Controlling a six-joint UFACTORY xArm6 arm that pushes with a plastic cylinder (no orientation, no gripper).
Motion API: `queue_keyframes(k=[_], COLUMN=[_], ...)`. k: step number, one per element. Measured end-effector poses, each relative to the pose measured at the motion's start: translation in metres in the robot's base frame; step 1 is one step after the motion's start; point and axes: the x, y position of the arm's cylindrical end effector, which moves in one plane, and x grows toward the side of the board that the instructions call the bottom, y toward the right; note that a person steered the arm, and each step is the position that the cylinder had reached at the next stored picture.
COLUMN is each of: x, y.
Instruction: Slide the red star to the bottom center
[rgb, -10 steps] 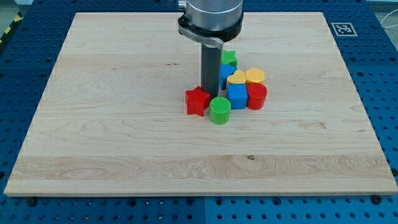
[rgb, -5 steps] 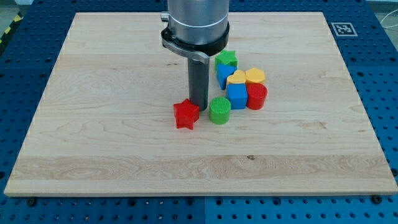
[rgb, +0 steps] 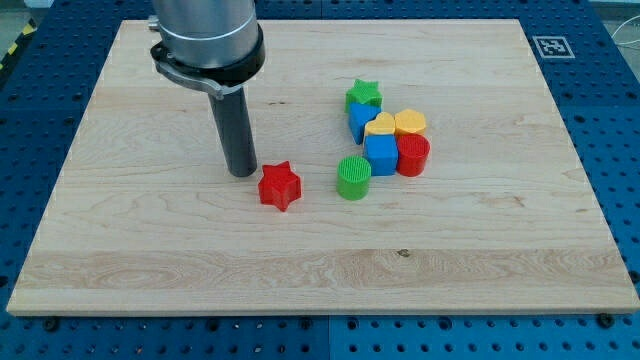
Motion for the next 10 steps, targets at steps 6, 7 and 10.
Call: queue_keyframes(k=[6, 7, 10], x=[-0.005, -0.019, 0.024], y=[0.009, 0.010, 0.064])
